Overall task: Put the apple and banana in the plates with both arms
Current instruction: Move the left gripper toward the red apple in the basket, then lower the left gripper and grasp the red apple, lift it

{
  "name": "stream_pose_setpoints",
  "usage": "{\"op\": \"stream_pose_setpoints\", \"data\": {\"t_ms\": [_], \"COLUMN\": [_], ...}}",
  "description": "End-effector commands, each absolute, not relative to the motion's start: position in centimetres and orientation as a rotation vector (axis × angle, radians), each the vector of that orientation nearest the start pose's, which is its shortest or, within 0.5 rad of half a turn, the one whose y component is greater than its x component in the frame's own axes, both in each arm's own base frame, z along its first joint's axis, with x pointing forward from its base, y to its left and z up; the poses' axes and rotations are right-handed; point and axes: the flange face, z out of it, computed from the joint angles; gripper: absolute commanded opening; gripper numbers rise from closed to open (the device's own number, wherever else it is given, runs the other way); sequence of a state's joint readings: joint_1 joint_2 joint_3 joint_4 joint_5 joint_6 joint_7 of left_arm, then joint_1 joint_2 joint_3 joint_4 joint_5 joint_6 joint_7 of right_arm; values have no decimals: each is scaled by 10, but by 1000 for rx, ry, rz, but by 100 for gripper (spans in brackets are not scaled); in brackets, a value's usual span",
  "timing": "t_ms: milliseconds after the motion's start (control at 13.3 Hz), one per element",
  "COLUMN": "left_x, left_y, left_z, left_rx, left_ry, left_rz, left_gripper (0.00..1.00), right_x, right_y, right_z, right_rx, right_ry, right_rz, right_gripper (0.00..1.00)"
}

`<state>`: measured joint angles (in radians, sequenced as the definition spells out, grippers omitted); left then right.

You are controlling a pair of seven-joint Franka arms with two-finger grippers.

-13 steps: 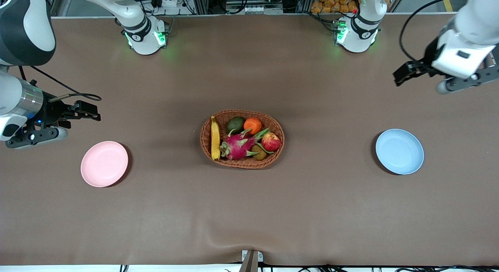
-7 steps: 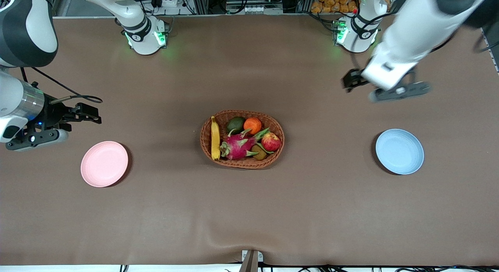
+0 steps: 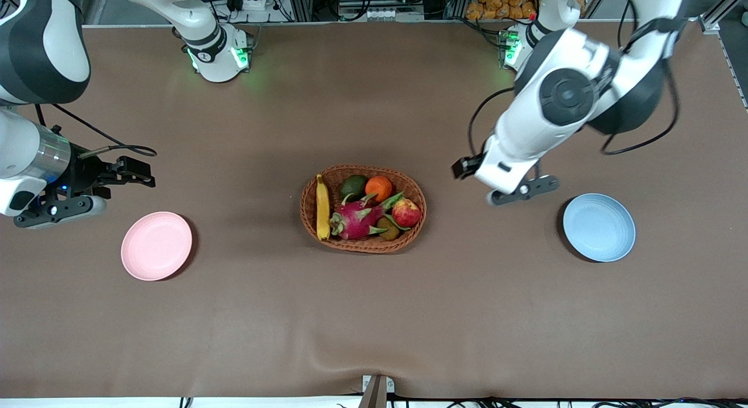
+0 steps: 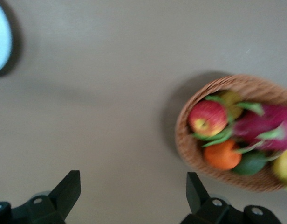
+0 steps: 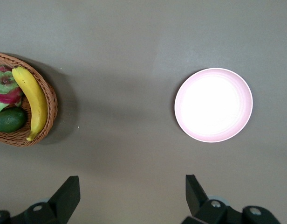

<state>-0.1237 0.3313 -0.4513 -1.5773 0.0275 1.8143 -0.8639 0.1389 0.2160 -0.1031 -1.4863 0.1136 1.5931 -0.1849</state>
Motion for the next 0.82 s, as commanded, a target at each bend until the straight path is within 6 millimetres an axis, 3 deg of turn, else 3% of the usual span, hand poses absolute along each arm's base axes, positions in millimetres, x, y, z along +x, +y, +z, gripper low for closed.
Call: {"op": "stream_pose_setpoints", "data": {"t_ms": [0, 150, 375, 750], "left_x": [571, 576, 584, 578], "left_y": [-361, -382, -399, -434], "left_z": [415, 383, 342, 304], "left_rx": [-3122, -3134, -3143, -3169], "left_ry": [-614, -716, -732, -817], "left_rz": [103, 86, 153, 138], "left_gripper": [100, 100, 100, 100], "right_x": [618, 619, 619, 625], "right_y": [35, 34, 33, 21], "right_z": [544, 543, 542, 540], "right_rx": [-3004, -3008, -3008, -3002], "right_ry": [-329, -327, -325, -367], "right_rz": [141, 144, 144, 105], "right_gripper": [100, 100, 100, 100]}}
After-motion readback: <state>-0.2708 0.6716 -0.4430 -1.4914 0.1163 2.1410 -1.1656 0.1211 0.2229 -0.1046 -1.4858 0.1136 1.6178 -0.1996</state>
